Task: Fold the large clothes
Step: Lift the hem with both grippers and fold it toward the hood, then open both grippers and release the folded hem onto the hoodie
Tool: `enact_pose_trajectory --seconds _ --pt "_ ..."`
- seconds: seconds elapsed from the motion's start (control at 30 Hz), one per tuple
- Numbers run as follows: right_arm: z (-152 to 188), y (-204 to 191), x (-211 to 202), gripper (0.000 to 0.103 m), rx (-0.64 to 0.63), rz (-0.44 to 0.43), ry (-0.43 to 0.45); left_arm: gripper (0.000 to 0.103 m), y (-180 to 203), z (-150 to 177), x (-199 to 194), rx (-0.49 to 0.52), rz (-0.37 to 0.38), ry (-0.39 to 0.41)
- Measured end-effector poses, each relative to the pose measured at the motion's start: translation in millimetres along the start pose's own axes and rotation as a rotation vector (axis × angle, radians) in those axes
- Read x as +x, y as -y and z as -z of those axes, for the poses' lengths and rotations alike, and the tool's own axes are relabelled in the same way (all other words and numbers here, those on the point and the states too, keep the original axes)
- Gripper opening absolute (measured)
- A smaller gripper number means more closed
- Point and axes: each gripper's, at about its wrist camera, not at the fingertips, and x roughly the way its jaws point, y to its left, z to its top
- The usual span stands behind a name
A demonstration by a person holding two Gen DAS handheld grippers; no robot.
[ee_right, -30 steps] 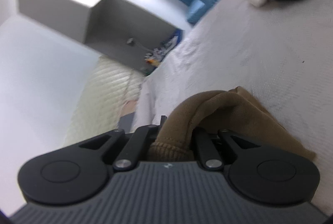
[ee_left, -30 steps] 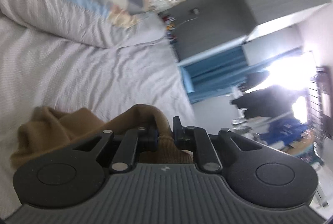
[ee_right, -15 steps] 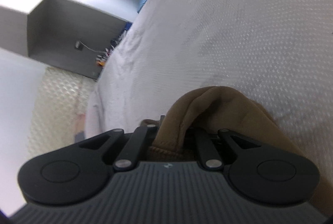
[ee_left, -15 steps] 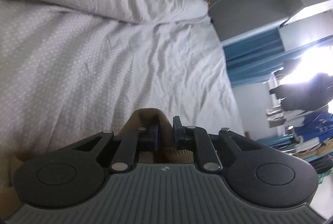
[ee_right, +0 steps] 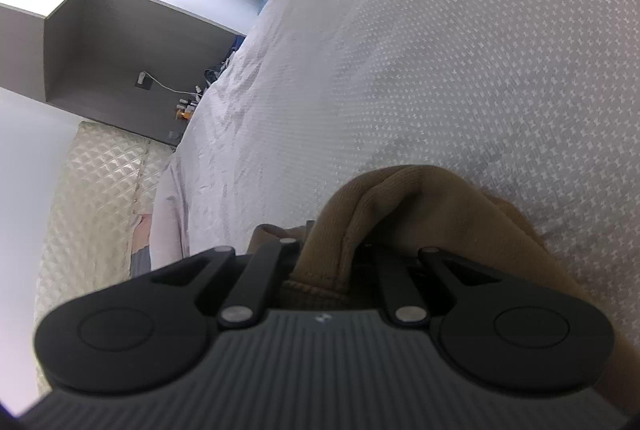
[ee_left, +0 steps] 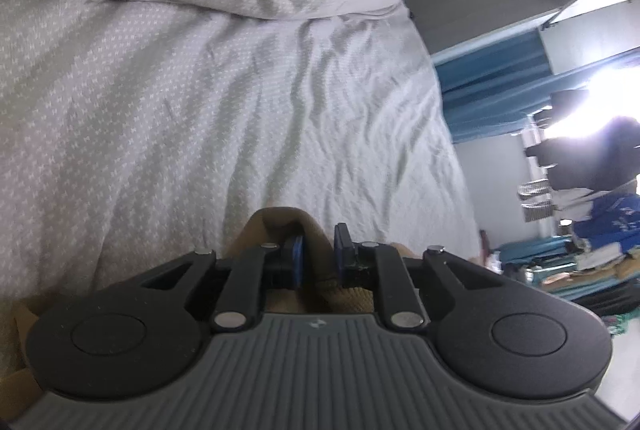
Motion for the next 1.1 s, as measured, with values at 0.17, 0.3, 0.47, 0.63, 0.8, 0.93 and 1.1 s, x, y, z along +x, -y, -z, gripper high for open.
enact_pose_trajectory --seconds 0.17,0.3,0.47,0.63,0.8,0.93,1.1 --pt "-1.7 5.3 -4.2 0.009 0.008 -0.022 -0.013 0.056 -6.7 -8.9 -34.9 -0.038 0.051 0.042" --pt "-4.0 6.1 -4.0 0.009 0.01 -0.025 -0.019 0.056 -5.0 -3.0 -64.1 0.004 0.077 0.088" --pt "-6.5 7.0 -6.3 0.009 0.016 -0.027 -0.026 0.055 27.0 34.1 -74.9 0.145 0.133 0.084" --pt "-8.3 8.4 -8.5 0.01 0.017 -0.038 -0.029 0.055 81.0 87.5 -68.1 0.383 0.224 0.049" --pt "-12.2 11.8 -9.8 0.011 0.021 -0.047 -0.037 0.049 106.6 140.2 -31.8 0.566 0.18 -0.043" --pt "-15.4 13.8 -11.6 0.012 0.031 -0.061 -0.05 0.043 102.0 154.9 -8.8 0.614 0.099 -0.062" --pt "-22.0 21.8 -20.5 0.022 0.083 -0.108 -0.083 0.04 98.7 153.2 -2.8 0.626 0.067 -0.078"
